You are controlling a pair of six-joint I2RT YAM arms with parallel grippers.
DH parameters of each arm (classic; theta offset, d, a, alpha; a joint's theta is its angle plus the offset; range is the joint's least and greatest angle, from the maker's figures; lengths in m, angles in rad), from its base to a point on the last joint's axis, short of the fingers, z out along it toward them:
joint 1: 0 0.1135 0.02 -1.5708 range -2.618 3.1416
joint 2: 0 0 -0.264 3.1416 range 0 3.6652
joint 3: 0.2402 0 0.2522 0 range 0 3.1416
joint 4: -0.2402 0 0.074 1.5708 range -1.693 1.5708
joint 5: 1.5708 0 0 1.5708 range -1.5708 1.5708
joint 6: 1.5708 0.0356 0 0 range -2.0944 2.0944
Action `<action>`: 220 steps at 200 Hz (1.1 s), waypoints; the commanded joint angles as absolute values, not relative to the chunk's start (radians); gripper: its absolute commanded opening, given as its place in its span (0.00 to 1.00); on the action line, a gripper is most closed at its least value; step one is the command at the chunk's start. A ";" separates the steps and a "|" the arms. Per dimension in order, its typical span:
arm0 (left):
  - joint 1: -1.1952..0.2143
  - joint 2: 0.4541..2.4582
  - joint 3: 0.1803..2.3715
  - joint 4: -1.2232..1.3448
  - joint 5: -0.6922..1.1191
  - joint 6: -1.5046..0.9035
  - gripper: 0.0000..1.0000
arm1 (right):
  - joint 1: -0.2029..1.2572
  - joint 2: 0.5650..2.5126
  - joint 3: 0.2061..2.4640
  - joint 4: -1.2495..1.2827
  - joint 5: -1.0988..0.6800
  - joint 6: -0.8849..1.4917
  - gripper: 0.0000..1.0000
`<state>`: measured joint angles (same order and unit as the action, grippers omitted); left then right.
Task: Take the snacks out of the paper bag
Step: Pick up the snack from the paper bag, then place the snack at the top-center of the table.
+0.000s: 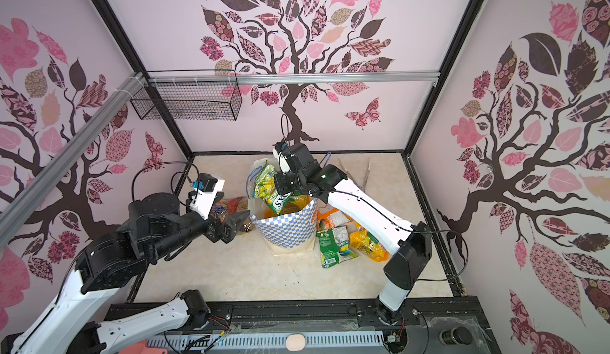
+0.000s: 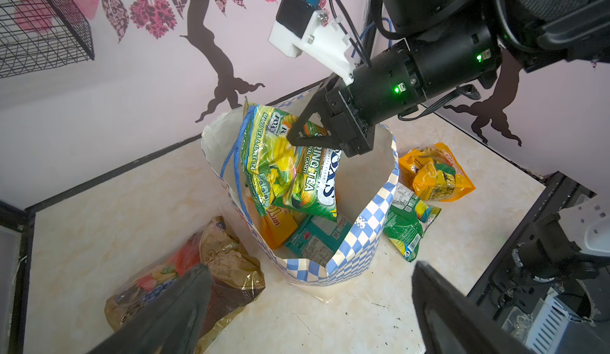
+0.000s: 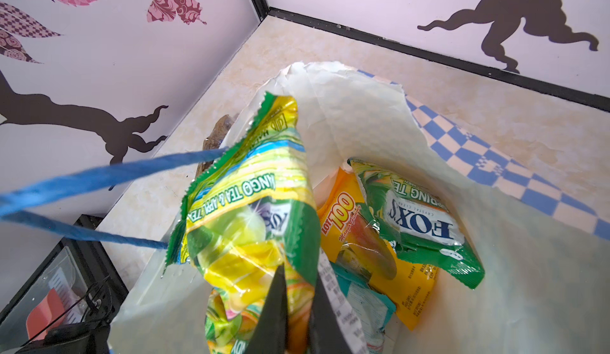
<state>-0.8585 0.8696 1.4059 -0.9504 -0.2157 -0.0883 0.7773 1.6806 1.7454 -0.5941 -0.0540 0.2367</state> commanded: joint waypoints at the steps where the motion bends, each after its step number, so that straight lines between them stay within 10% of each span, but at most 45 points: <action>1: -0.862 0.866 1.393 -0.920 -0.198 -0.101 0.96 | 0.775 1.597 1.793 -0.557 -0.036 0.250 0.05; 129: -0.862 0.894 1.382 -0.916 -0.111 -0.098 0.98 | 0.775 1.396 1.889 -0.532 0.028 0.283 0.02; 220: -0.863 0.865 1.360 -0.902 -0.098 -0.068 0.98 | 0.742 1.230 1.804 -0.426 0.518 0.208 0.00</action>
